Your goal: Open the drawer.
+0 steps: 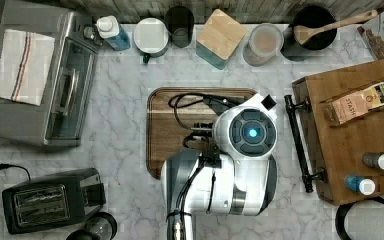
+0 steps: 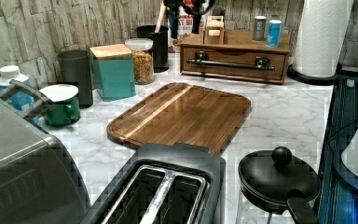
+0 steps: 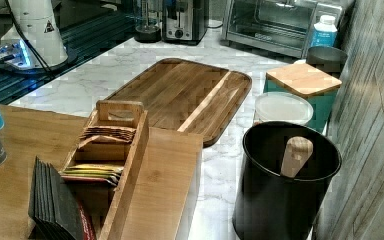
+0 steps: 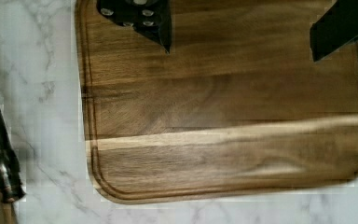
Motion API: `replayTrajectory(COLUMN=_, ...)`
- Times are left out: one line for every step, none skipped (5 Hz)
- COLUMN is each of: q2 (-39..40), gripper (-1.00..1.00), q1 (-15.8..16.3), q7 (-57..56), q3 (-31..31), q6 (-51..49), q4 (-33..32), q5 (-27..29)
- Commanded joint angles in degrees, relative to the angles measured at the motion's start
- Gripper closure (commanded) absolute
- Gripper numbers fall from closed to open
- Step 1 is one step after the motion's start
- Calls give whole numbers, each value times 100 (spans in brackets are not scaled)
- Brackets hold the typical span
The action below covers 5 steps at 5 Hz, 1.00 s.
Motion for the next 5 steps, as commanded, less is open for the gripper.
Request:
replayTrajectory(q2=39, gripper=-100, q1=-642, q7=-2767, q3=-949, q6=1019, q4=-693, q5=-337)
replayTrajectory(q2=166, gripper=-100, q1=-734, q7=-3341, q3=-1167, q6=1409, q4=-814, q5=-625)
replayTrajectory(q2=310, gripper=-100, q1=-876, q7=-3655, q3=-1231, q6=1648, q4=-833, q5=-818)
replayTrajectory(q2=335, gripper=-100, q1=-1544, q7=-3919, q3=-732, q6=2082, q4=-1056, q5=-582)
replayTrajectory(q2=281, gripper=-100, q1=-1308, q7=-3970, q3=-1040, q6=2509, q4=-1324, q5=-471)
